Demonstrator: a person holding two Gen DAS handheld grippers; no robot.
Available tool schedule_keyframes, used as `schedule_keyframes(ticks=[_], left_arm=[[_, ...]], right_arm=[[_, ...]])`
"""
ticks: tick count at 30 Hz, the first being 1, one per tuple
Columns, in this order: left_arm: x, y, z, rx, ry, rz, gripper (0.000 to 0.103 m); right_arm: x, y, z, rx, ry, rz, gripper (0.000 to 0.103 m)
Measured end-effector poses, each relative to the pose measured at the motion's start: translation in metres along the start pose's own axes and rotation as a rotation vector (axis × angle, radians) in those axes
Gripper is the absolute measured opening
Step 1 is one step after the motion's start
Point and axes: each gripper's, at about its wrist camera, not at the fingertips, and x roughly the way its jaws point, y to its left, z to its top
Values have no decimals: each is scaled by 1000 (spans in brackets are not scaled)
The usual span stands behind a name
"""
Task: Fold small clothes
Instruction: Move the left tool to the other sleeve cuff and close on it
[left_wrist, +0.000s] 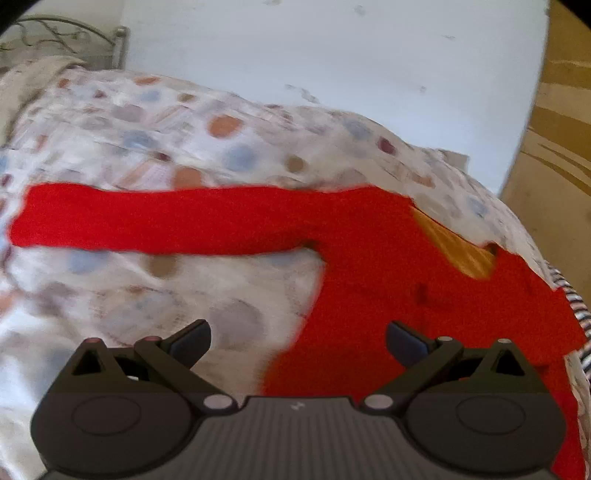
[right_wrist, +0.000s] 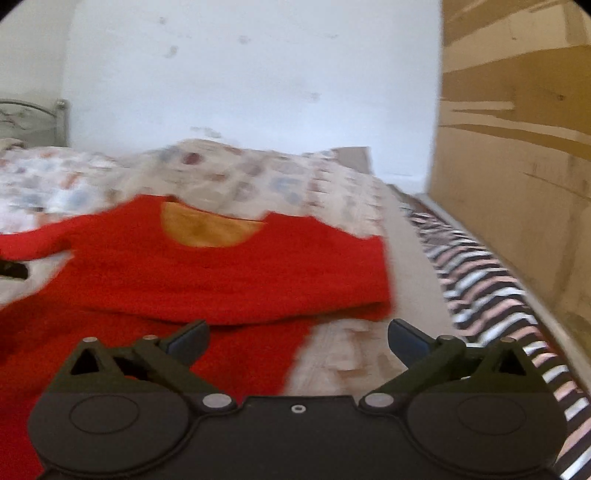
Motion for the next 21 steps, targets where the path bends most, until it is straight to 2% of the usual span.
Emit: schedule_keyframes(ticks=[5, 11, 14, 17, 21], left_arm=[[-23, 57, 25, 24, -11, 71, 103], [-32, 146, 34, -19, -59, 185, 103], [-27, 185, 31, -56, -79, 182, 103], [-16, 216, 27, -113, -68, 162, 103], [-2, 251, 24, -237, -73, 119, 103]], right_arm=[[-26, 44, -6, 19, 17, 146, 102], [-41, 94, -27, 81, 68, 268, 102], [-43, 117, -38, 62, 62, 264, 102], [-42, 135, -49, 0, 37, 209, 102], [-40, 148, -62, -81, 19, 141, 102]])
